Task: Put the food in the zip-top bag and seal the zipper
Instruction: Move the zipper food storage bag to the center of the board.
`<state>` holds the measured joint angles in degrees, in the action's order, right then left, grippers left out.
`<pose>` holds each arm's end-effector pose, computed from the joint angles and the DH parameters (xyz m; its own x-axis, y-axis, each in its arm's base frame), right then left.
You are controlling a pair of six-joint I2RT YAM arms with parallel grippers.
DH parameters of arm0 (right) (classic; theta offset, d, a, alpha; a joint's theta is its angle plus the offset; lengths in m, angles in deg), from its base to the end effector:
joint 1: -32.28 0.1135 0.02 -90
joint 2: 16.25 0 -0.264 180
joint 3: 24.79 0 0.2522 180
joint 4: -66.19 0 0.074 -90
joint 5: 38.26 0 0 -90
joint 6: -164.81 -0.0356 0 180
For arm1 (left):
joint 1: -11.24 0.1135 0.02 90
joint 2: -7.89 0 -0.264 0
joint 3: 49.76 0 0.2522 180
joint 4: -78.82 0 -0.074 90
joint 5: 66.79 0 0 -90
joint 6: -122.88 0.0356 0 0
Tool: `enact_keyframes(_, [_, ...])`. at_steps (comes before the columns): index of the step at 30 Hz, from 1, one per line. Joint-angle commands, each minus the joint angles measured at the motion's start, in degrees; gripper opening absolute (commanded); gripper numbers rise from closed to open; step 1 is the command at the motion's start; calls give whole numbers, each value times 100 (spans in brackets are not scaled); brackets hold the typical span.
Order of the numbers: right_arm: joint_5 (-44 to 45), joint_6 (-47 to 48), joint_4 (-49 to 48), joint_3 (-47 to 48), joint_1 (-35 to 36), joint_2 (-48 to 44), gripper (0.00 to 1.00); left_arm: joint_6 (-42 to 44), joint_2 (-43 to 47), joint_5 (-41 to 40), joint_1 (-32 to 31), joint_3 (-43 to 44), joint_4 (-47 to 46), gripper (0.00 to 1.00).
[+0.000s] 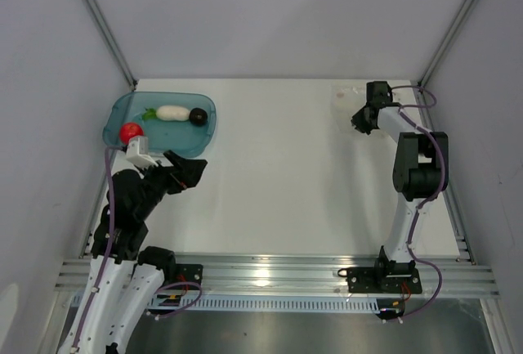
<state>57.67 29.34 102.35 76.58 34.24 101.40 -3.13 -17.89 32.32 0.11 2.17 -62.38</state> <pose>0.4512 0.0118 0.1899 -0.5350 0.6912 -0.4859 0.5851 0.7180 0.3771 0.1119 -0.0278 0.3156 -0.3750 -0.5179 -0.7689 0.1505 0.7844 -0.6017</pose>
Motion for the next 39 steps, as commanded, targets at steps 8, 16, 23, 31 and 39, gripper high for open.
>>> enact_keyframes(8, [-1004, 2348, -192, -850, 446, -1339, 0, -47, 20, 461, -29, 217, 19, 98])
enact_keyframes(16, [-2288, 3483, 326, -2545, 1569, -3534, 0, -108, 3, 601, -29, 225, 63, 95])
enact_keyframes(23, [-3625, 3730, 863, -3487, 3063, -4416, 0, -187, 143, 768, -29, 173, 10, 94])
enact_keyframes(31, [-2249, 2599, 1609, -3699, 3286, -4365, 0, -249, 301, 733, -38, 120, 98, 94])
enact_keyframes(39, [151, 2139, 2146, -3428, 2512, -4593, 70, -214, 293, 751, -29, 138, 133, 94])
